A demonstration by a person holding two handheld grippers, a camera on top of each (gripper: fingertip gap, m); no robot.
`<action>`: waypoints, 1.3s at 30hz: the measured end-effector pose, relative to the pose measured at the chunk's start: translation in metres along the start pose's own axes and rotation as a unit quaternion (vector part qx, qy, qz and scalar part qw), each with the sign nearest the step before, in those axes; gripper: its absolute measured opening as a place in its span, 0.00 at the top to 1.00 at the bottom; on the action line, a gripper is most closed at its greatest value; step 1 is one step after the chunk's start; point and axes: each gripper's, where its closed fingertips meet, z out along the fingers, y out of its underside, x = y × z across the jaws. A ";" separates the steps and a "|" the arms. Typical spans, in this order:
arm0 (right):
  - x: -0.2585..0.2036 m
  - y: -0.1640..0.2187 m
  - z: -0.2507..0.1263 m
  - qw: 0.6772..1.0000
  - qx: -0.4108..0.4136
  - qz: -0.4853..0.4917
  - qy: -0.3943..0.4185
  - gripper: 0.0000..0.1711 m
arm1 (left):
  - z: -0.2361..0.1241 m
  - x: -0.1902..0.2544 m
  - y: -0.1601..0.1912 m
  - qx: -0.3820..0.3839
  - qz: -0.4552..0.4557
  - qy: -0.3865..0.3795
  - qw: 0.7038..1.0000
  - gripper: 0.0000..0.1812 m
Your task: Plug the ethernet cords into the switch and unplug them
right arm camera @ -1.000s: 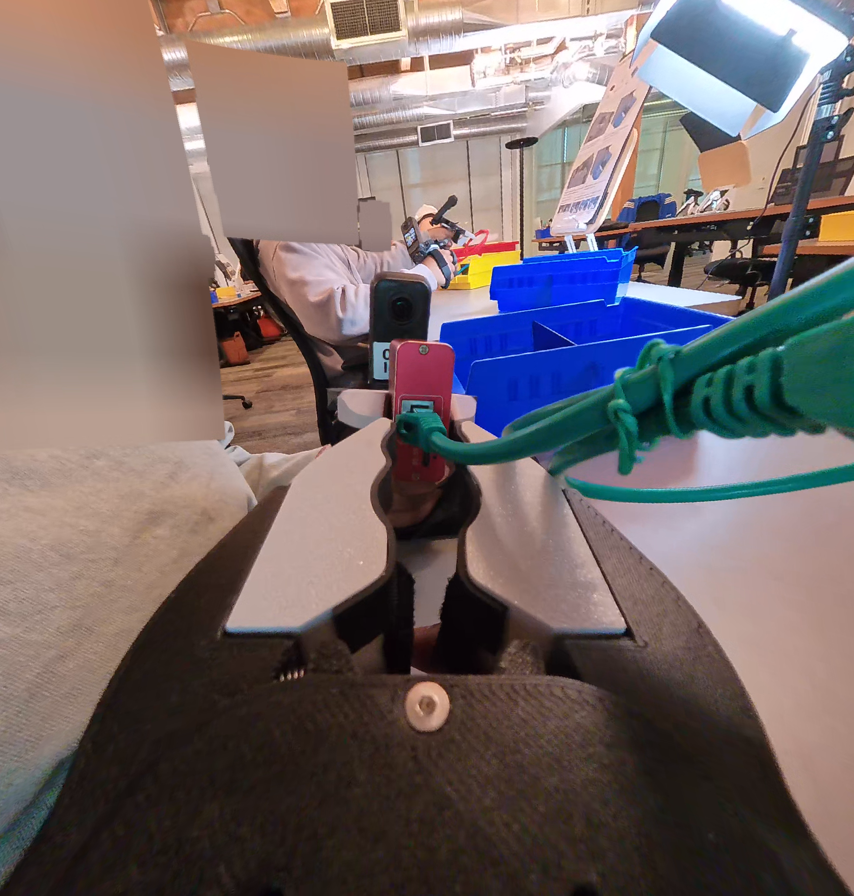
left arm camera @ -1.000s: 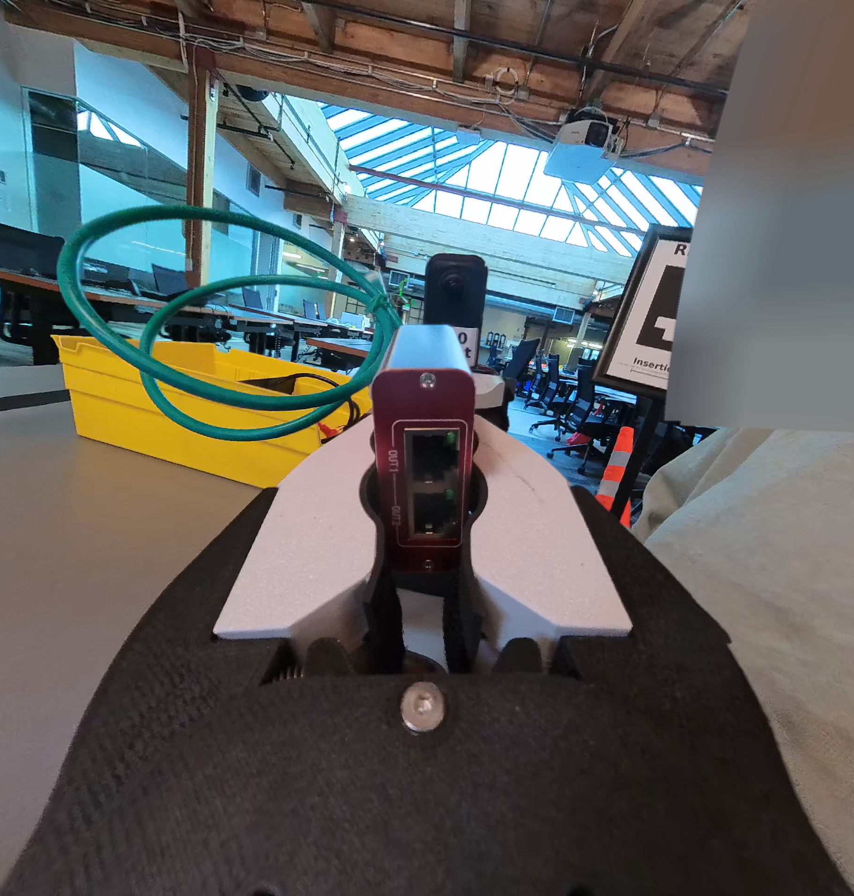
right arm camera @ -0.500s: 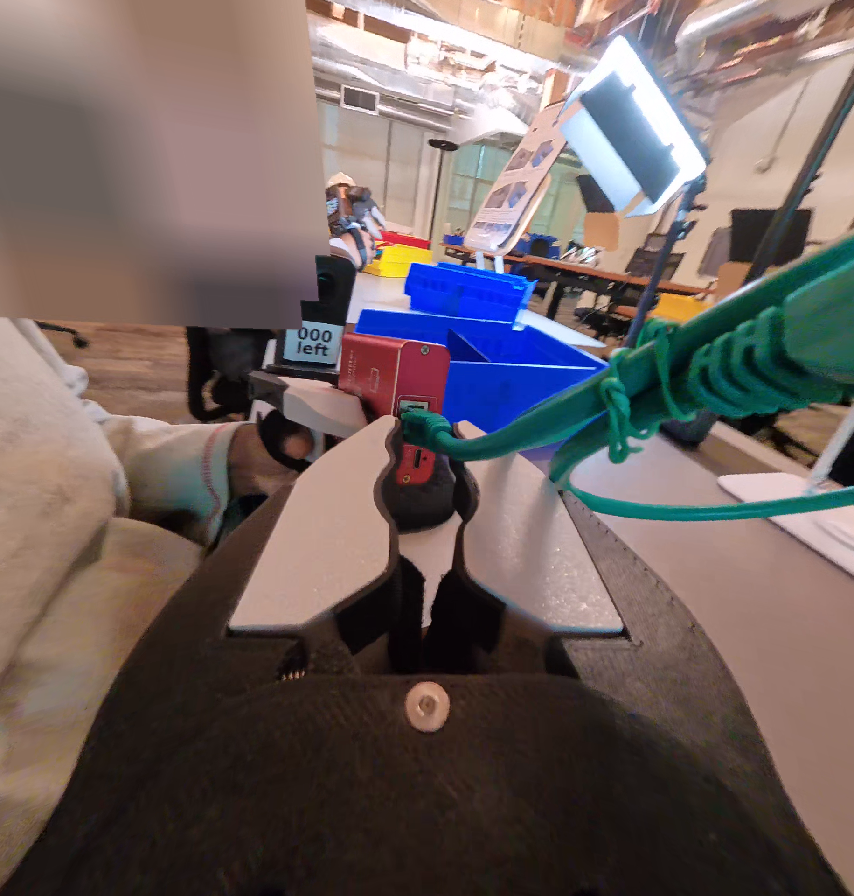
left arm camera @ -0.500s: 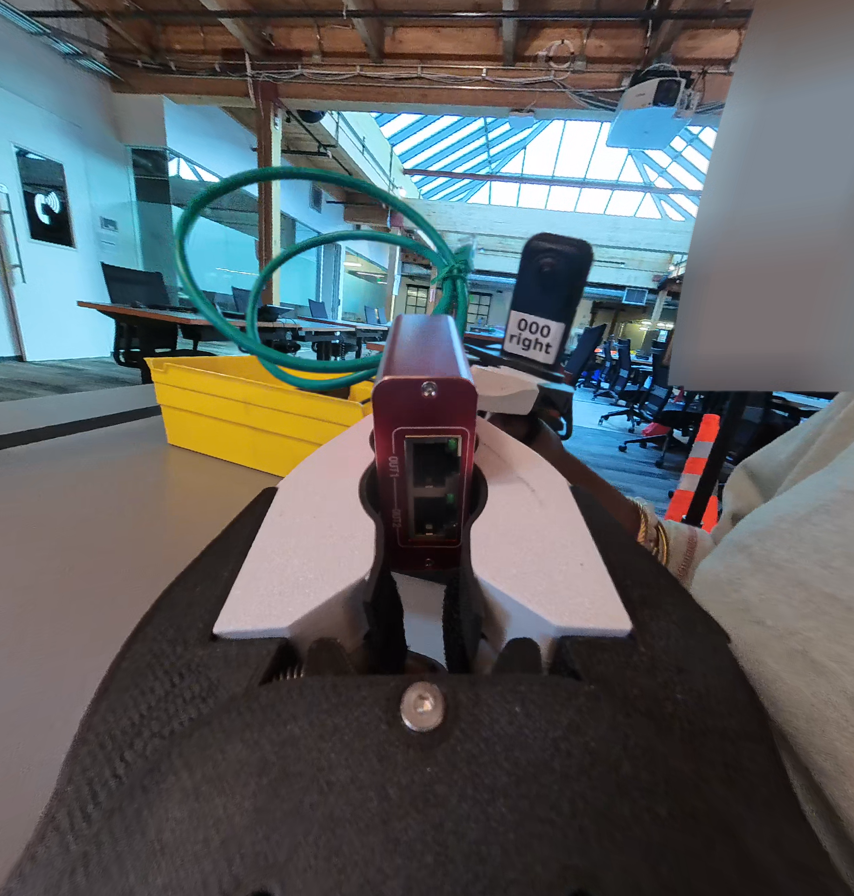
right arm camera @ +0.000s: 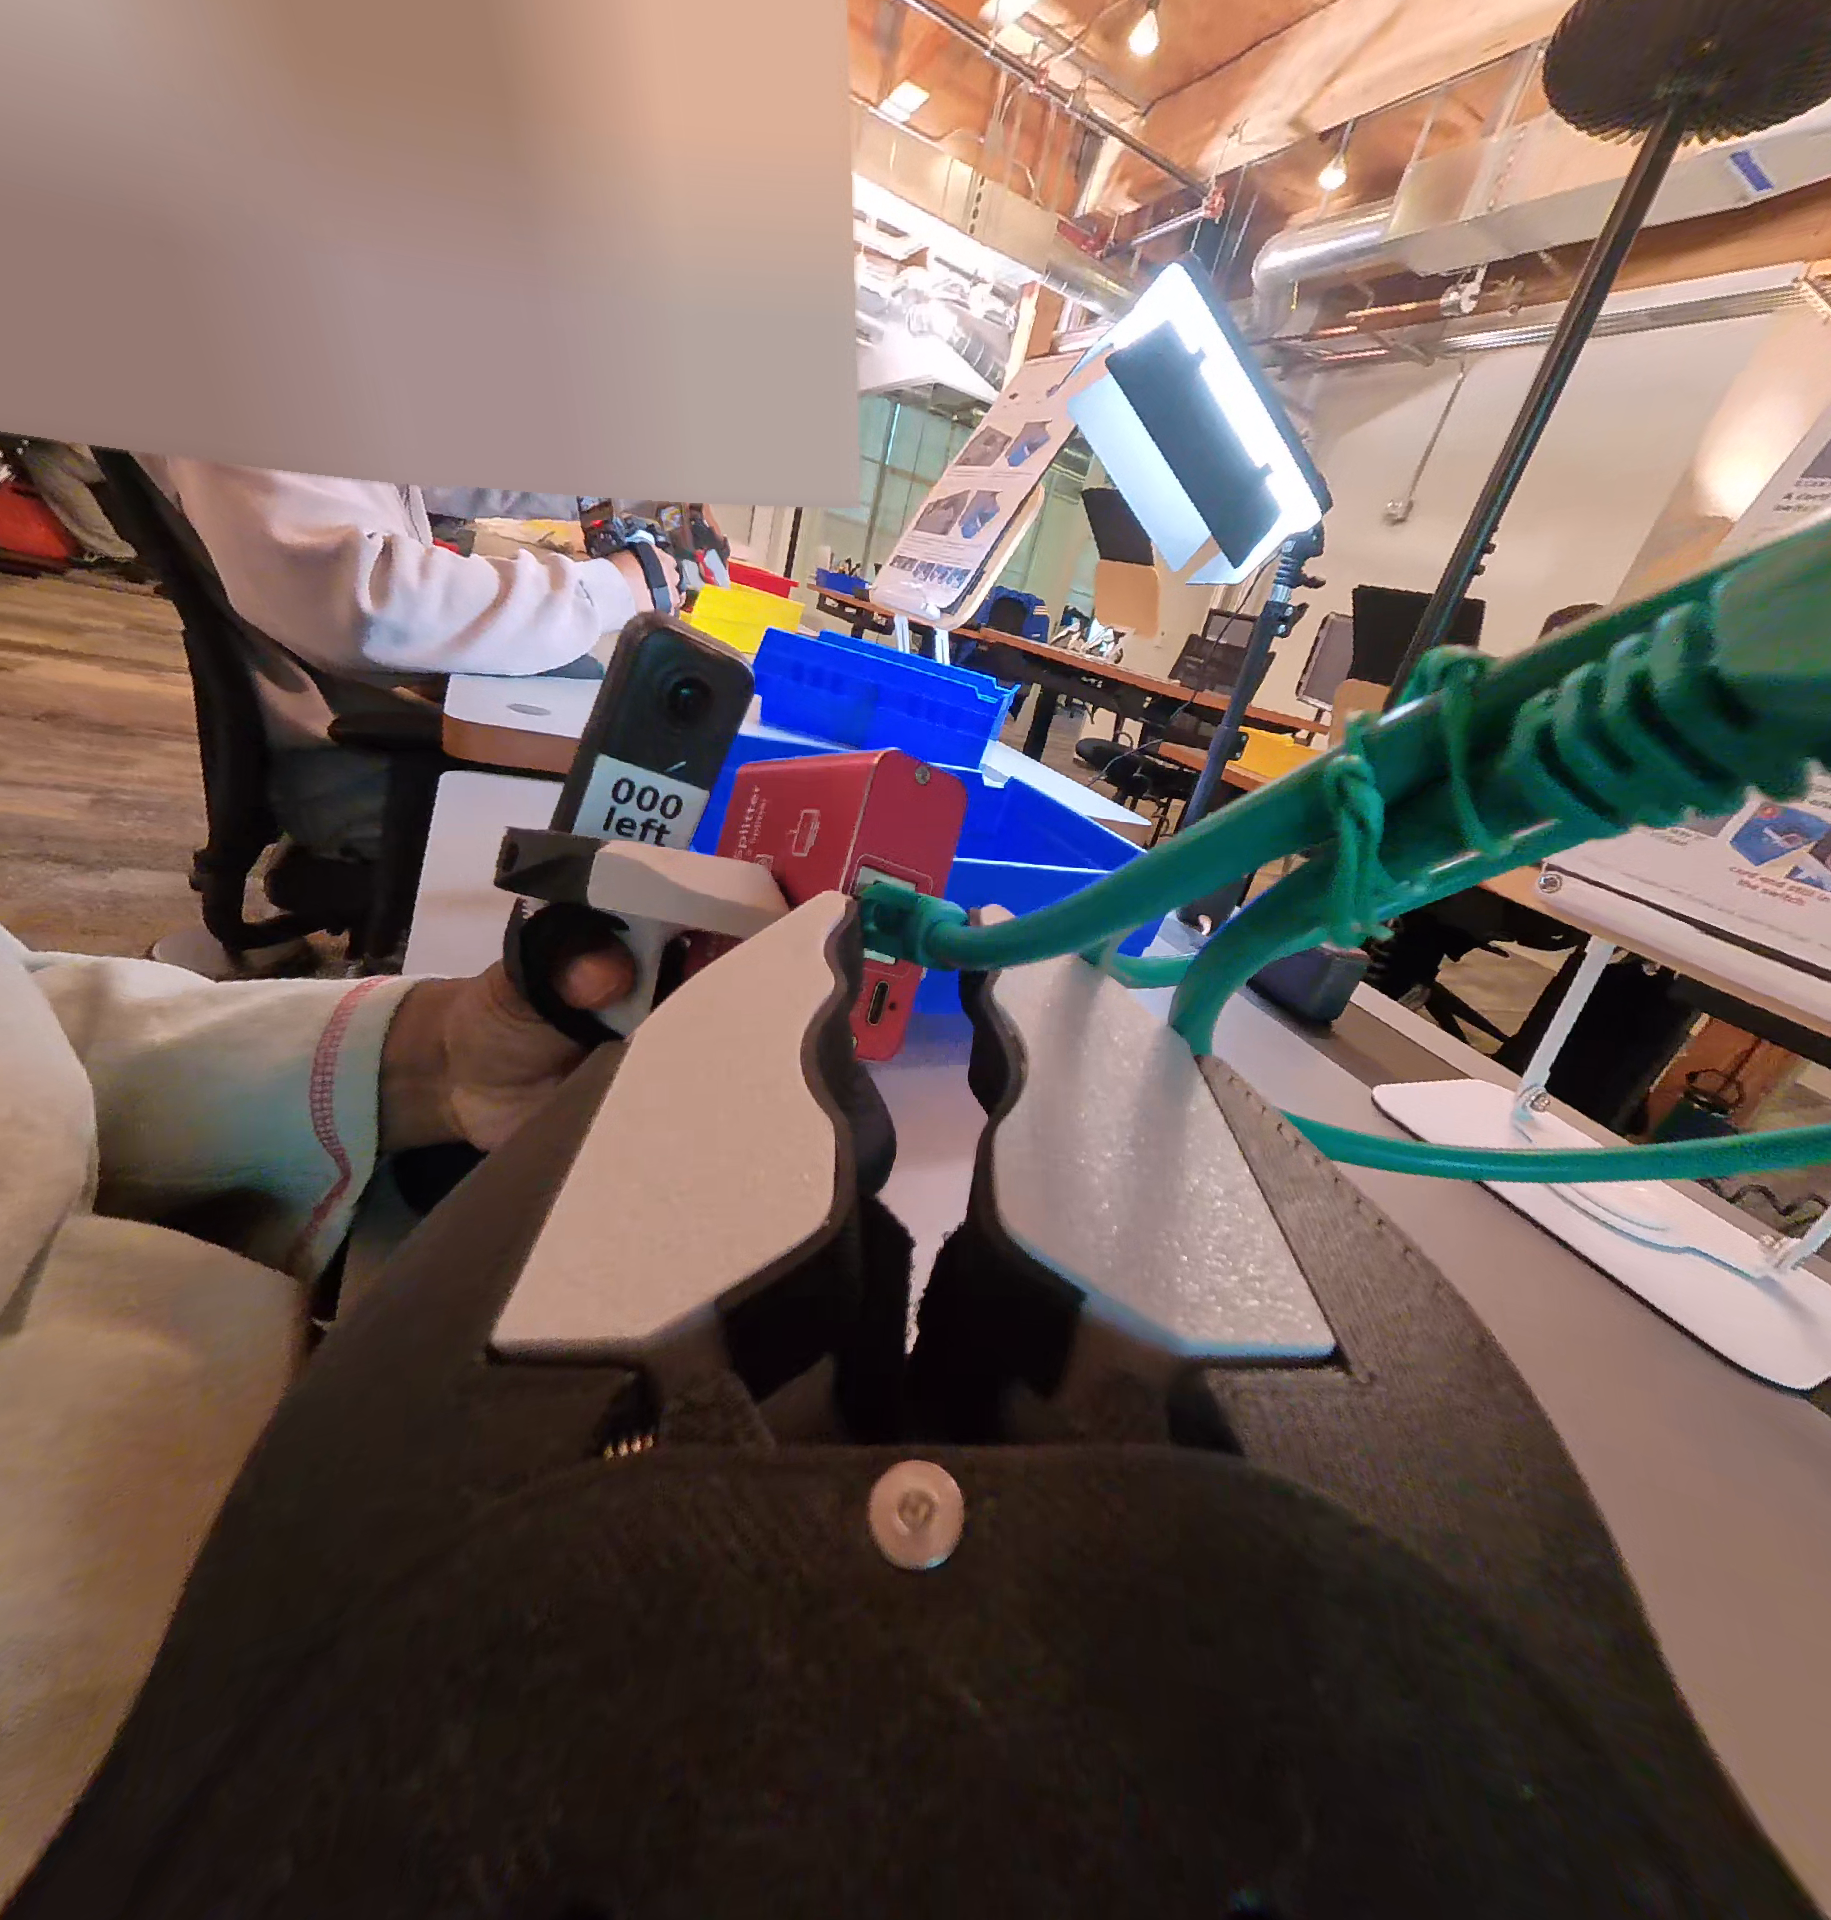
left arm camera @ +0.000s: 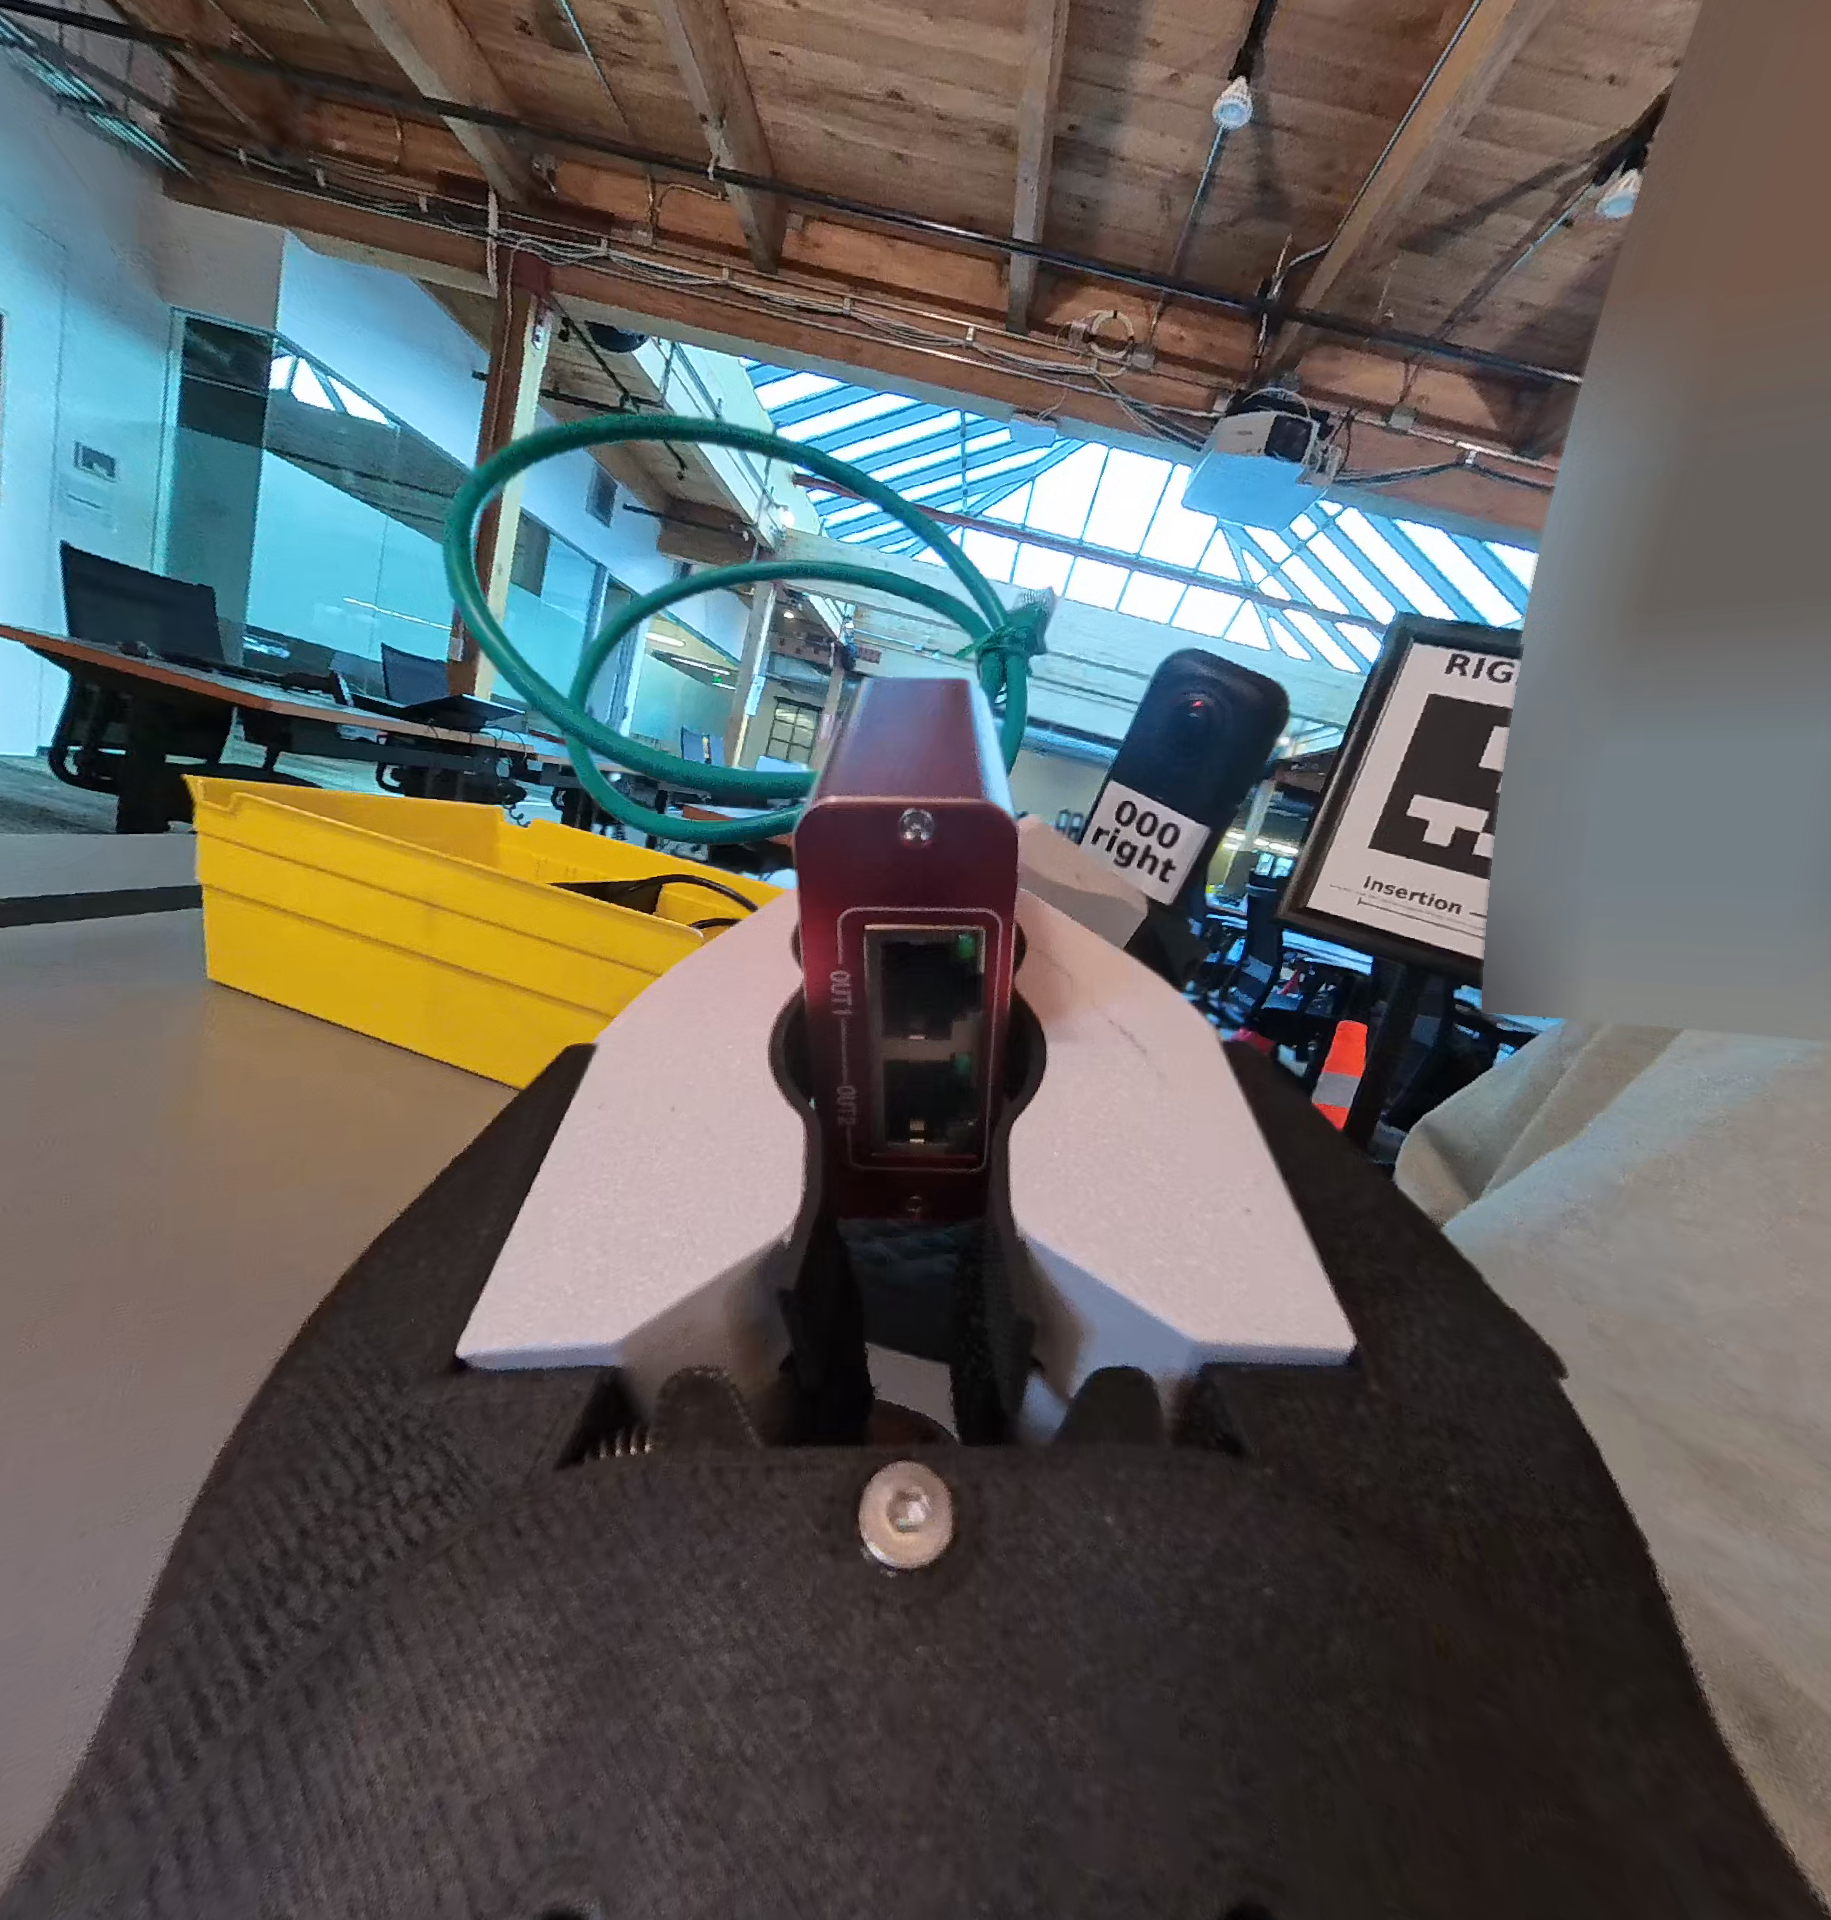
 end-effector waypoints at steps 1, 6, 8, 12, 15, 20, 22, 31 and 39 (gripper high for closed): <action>0.000 -0.001 0.000 1.000 0.003 0.001 0.001 0.89 | 0.000 0.000 -0.001 0.003 -0.008 0.005 1.000 0.84; 0.000 -0.003 0.003 1.000 0.011 0.007 0.008 0.89 | -0.002 -0.001 -0.004 0.022 -0.075 0.026 0.997 0.84; 0.000 -0.004 0.003 1.000 0.019 0.019 0.005 0.90 | -0.002 -0.001 -0.005 0.028 -0.083 0.029 0.996 0.84; 0.027 -0.014 -0.010 0.994 0.069 0.054 0.072 0.92 | -0.006 -0.004 -0.009 0.045 -0.065 0.019 0.997 0.84; 0.088 -0.010 -0.081 0.980 0.076 0.075 0.169 0.93 | -0.021 0.016 -0.034 0.089 0.126 0.001 0.988 0.84; 0.114 -0.019 -0.144 0.967 0.008 0.031 0.253 0.92 | -0.011 0.001 -0.017 0.046 0.060 -0.010 0.997 0.84; 0.122 -0.009 -0.165 0.952 -0.058 0.026 0.300 0.92 | -0.009 0.000 -0.010 0.024 0.083 -0.024 0.996 0.84; 0.139 0.057 -0.214 0.845 -0.353 0.017 0.403 0.91 | -0.009 -0.004 -0.008 0.025 0.035 -0.021 0.999 0.84; 0.115 0.050 -0.143 0.954 -0.207 0.167 0.142 0.91 | -0.014 -0.008 -0.016 0.054 -0.008 -0.014 0.998 0.84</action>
